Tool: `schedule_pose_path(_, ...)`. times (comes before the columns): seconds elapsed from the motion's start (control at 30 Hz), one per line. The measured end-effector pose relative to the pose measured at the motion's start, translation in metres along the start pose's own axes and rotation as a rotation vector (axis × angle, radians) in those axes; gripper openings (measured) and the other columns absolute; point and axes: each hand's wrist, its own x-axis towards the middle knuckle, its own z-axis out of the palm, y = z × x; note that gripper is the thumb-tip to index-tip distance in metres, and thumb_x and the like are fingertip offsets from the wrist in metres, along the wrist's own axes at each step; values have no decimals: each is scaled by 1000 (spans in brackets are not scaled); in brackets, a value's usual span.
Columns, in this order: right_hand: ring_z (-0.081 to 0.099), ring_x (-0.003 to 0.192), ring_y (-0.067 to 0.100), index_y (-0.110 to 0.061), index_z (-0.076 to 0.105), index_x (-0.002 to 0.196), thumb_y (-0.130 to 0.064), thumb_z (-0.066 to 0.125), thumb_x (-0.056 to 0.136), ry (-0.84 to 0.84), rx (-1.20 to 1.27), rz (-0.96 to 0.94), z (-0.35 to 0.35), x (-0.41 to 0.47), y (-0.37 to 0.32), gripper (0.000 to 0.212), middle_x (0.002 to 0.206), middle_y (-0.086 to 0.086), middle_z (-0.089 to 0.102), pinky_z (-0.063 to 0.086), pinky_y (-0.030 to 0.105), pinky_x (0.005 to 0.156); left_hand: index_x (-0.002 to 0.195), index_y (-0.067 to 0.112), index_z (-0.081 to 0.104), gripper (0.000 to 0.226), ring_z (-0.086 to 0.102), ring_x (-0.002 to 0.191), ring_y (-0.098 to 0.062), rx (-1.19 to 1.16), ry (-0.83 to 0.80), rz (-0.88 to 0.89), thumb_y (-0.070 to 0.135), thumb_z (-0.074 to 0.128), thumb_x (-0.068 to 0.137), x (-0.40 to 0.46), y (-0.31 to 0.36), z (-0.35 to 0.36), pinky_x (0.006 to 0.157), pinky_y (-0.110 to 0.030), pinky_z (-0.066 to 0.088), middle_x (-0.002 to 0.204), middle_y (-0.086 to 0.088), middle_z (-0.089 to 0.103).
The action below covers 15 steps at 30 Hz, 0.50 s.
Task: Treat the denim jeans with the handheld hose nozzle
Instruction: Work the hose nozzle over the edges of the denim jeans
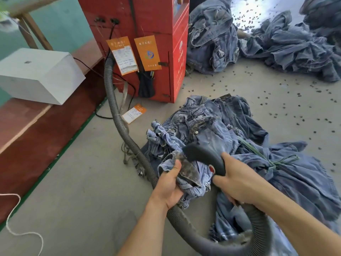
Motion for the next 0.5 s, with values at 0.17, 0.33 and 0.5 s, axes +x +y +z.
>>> schedule_pose_path(0.17,58,35,19,-21,45,94,-27,65,92,44,-49,-7,-26,-12,4,22,51,5,60,42,28,35,142,4,56,48,61,130,-35,-6,-25,-2,29,53,102,-2,2,8,105,-50,54,140,-20,63)
schedule_pose_path(0.33,66,53,23,-19,46,100,-25,64,94,-58,-262,-28,-15,2,-12,20,75,9,66,55,38,51,145,1,53,51,58,133,-35,19,-70,-54,30,51,103,-2,-2,6,104,-48,53,144,-22,59)
schedule_pose_path(0.5,59,39,25,-21,47,96,-26,64,91,-28,-52,9,-35,-6,-5,19,56,9,64,48,33,38,143,2,56,49,61,131,-35,-8,-73,-77,28,57,101,-2,0,1,96,-46,58,143,-21,61)
